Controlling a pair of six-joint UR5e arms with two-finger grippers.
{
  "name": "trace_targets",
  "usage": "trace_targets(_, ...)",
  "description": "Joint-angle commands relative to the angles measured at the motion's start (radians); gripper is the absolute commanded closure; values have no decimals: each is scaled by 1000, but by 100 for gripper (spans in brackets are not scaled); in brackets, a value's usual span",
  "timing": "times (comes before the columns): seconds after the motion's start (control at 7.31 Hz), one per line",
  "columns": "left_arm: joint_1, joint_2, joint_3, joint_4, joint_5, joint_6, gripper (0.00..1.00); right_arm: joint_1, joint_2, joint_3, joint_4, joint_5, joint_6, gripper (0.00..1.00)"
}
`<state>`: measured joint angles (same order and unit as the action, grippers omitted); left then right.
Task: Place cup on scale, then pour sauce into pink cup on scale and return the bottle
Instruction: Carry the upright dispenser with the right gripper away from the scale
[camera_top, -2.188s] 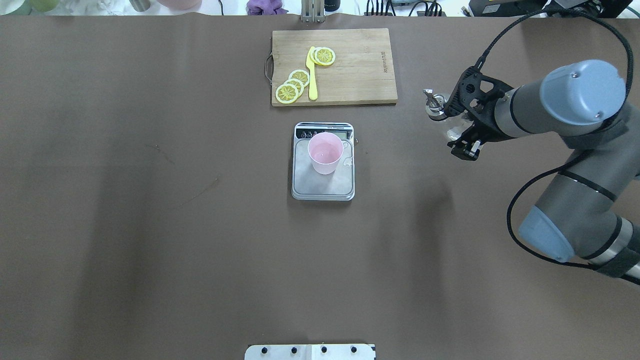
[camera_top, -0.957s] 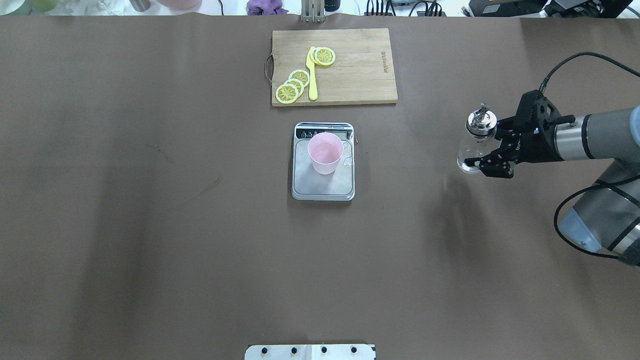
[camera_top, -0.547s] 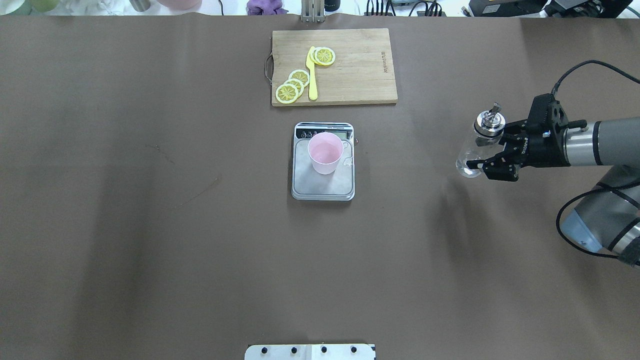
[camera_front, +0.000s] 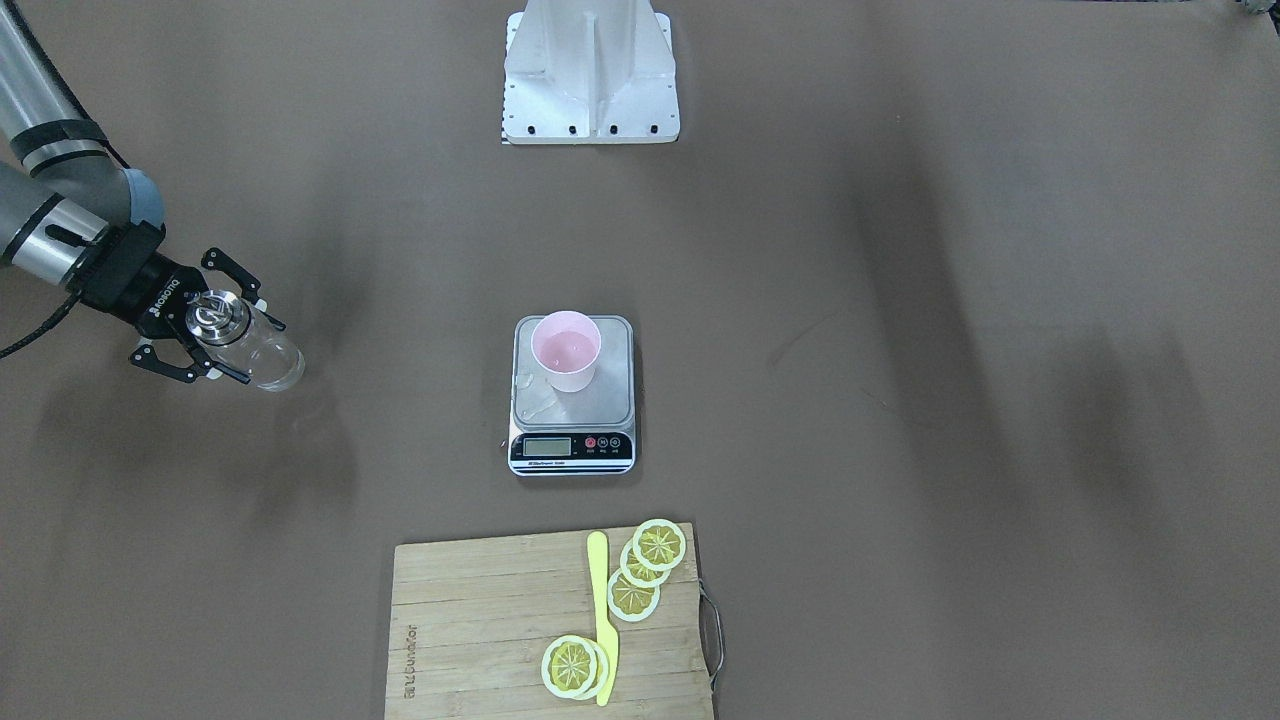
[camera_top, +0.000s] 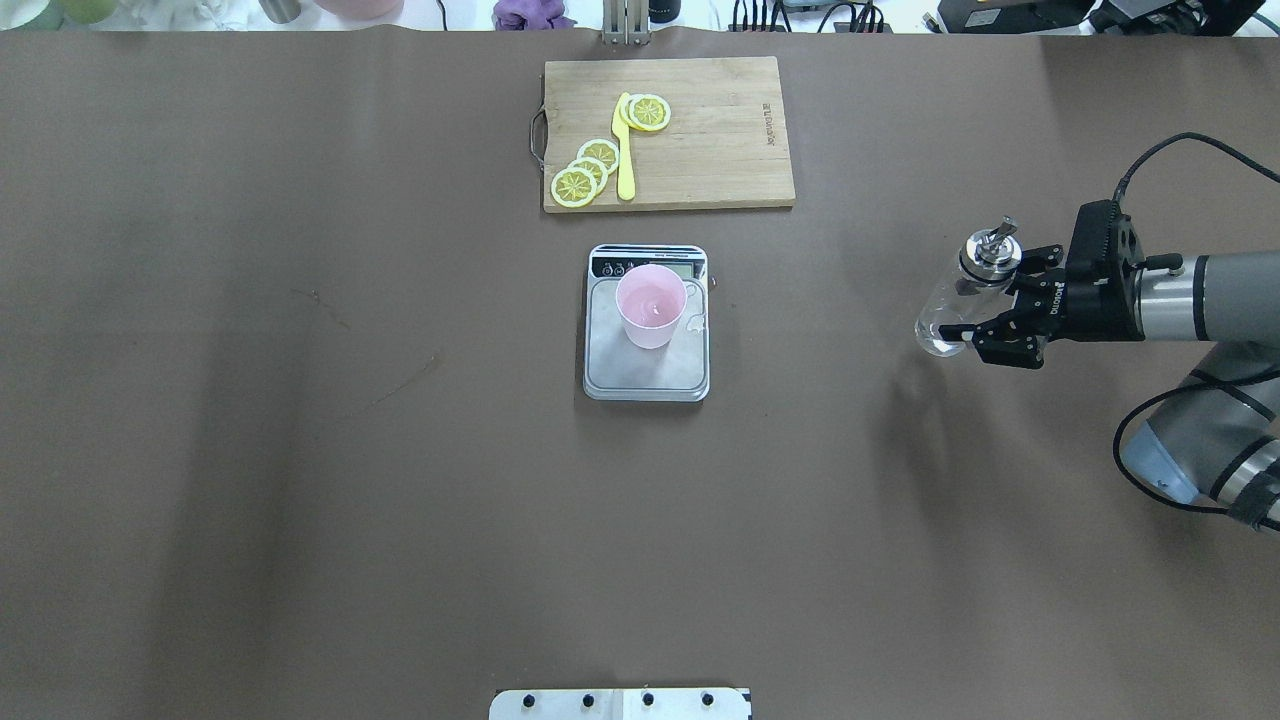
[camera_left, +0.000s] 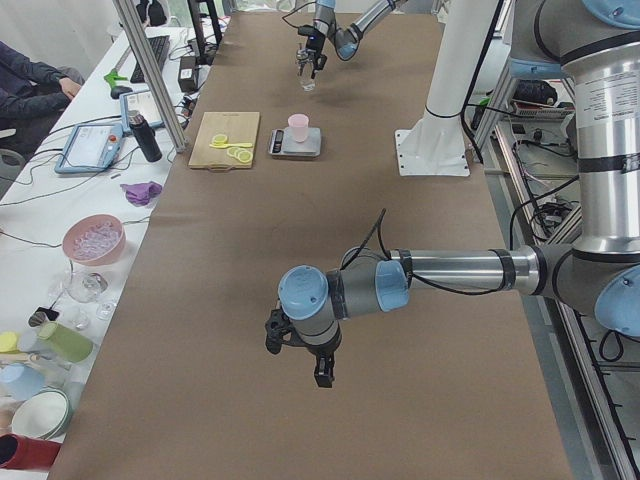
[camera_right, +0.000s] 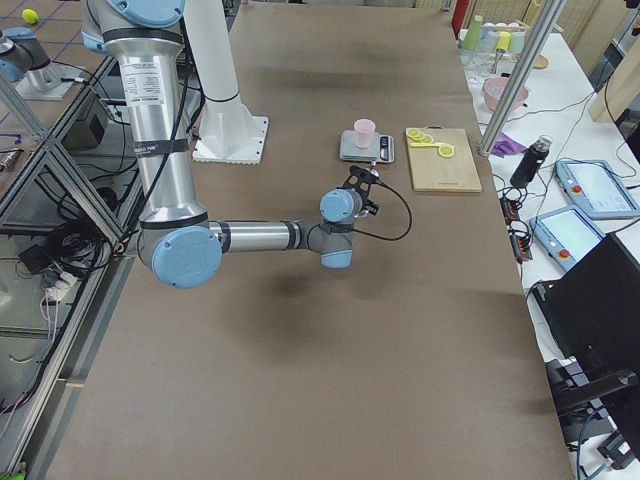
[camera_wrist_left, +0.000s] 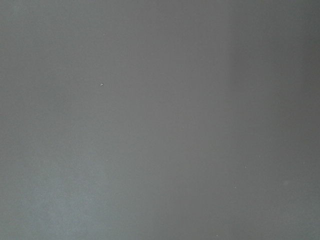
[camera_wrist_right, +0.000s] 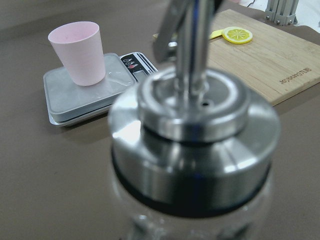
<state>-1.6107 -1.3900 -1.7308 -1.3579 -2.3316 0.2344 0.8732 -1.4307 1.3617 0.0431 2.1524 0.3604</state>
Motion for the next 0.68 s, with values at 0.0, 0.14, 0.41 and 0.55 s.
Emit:
trace_targets(0.0, 0, -1, 0, -1, 0, -1, 1, -3, 13, -12, 4, -2, -14, 100)
trace_targets(0.14, 0, -1, 2, 0, 0, -3, 1, -10, 15, -13, 4, -2, -14, 100)
trace_targets(0.41, 0, -1, 3, 0, 0, -3, 1, -17, 41, -58, 12, -8, -21, 100)
trace_targets(0.55, 2, -1, 3, 0, 0, -3, 1, -28, 41, -67, 12, -22, -28, 100)
